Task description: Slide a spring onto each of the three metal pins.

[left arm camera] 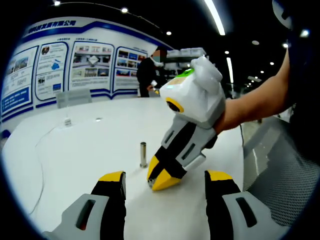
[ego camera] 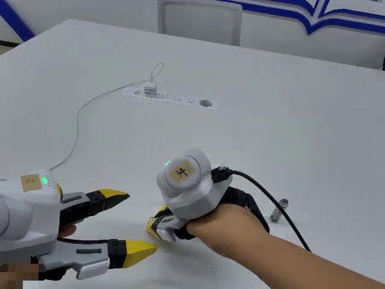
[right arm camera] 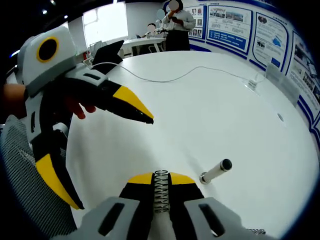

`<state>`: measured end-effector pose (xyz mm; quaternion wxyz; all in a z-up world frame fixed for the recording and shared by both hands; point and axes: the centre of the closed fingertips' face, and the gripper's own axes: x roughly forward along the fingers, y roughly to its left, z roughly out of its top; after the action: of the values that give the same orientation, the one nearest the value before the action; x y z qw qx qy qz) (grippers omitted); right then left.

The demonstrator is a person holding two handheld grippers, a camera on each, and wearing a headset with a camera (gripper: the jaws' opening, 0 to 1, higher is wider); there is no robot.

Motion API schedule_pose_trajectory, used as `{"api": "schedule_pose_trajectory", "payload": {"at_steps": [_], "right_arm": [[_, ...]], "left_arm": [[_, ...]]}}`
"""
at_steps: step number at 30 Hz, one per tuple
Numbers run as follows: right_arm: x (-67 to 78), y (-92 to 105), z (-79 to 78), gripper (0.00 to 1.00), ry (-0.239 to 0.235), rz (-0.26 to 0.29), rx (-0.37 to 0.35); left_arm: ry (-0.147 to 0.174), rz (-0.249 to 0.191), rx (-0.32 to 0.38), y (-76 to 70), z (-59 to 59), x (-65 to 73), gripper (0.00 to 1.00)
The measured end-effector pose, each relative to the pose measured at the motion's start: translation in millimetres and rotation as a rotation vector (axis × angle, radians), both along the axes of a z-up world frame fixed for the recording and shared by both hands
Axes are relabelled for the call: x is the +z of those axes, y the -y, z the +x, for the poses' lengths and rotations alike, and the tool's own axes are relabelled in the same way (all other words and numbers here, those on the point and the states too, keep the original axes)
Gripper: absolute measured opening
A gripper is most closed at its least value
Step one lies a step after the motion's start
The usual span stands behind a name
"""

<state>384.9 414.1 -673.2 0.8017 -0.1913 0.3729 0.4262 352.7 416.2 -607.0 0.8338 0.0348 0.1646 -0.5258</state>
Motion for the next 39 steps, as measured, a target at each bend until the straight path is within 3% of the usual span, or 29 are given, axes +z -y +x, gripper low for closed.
{"api": "schedule_pose_trajectory", "payload": {"at_steps": [9,19,25,29,39], "right_arm": [[25.2,10.0,0.4,0.12,0.034,0.075,-0.032],[70.3,23.0,-1.6,0.12,0.091,0.220,-0.086],[93.9,27.1,-5.5,0.12,0.117,0.308,-0.104],[101.7,26.8,-9.8,0.12,0.127,0.345,-0.104],[116.1,22.7,-21.3,0.12,0.165,0.427,-0.076]], "left_arm": [[-0.003,0.004,-0.012,4.7,-1.3,-0.7,0.65],[-0.006,0.000,-0.048,20.0,-2.2,2.4,0.64],[-0.040,-0.046,-0.077,33.2,-4.2,8.5,0.61],[-0.058,-0.065,-0.096,42.2,-6.6,11.0,0.59],[-0.108,-0.179,-0.115,58.8,-5.9,28.6,0.52]]}}
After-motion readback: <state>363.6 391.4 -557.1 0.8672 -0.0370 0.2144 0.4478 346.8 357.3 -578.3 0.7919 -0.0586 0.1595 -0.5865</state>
